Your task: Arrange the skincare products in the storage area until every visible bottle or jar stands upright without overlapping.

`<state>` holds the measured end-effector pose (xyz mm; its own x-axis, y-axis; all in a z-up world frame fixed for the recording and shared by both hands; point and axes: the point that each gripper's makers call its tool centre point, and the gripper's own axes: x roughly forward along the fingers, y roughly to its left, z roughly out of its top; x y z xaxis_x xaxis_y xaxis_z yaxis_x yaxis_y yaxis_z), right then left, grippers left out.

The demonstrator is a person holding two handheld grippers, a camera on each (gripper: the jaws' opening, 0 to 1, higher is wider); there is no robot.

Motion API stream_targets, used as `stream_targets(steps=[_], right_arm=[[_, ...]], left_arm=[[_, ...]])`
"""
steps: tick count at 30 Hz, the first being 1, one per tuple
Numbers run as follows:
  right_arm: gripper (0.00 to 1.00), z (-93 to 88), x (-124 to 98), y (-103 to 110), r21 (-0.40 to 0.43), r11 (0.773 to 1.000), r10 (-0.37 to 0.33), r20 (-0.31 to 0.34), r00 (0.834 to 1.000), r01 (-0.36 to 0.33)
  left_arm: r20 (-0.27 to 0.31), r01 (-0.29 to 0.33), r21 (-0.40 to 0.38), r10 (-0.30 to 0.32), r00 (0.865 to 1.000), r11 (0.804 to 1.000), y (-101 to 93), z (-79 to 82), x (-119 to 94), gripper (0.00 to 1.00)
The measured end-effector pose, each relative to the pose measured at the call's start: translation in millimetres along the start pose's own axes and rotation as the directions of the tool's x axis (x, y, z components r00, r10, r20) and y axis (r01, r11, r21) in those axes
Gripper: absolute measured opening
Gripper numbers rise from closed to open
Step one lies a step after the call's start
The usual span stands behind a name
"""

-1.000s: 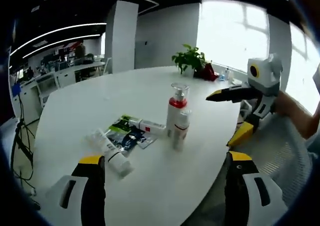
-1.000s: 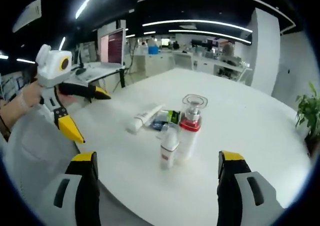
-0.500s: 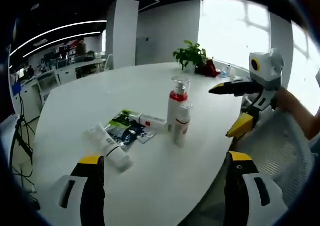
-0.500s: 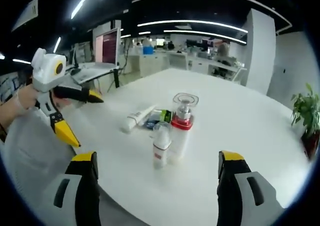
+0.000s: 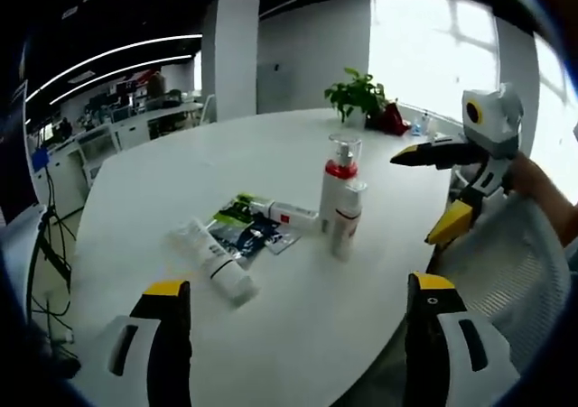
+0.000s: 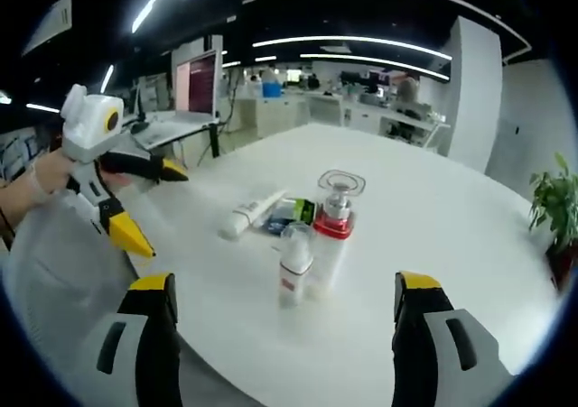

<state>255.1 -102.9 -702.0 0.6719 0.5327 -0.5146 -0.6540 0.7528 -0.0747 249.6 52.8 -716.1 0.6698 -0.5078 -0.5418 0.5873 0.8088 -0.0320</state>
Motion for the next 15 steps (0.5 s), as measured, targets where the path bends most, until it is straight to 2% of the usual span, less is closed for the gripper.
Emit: stream_targets(steps=[6,8,10,13,15], right_arm=[[0.99,5.2,-4,-1,-0.008,1.0,-0.006,0.027,1.0,0.006],[0.99,4.9,-5,-3,0.001,1.0,-0.015,0.032,0.999,0.015],[0.99,5.5,-7,-4,0.012,1.0,-0.023,0.037,0.999,0.022],[0.99,8.5,-8,-6,0.003,0.999,-0.032,0.052,0.998,0.032],[0.99,8.7,-7,-6,-0.008,0.999,-0.032,0.051,0.998,0.033]], left_arm=[[-0.015,0.016,-0.01,-0.016,1.0,1.0,0.5,-0.2,11,0.98],[-0.053,0.015,-0.02,-0.016,0.998,1.0,2.3,-6.8,13,0.99],[-0.085,0.012,0.007,-0.011,0.996,1.0,6.8,-9.8,16,0.98],[-0.079,-0.007,0.007,0.008,0.997,1.0,19.1,-1.0,21,0.97],[-0.076,-0.013,-0.02,0.012,0.997,1.0,30.0,5.8,28,0.94]])
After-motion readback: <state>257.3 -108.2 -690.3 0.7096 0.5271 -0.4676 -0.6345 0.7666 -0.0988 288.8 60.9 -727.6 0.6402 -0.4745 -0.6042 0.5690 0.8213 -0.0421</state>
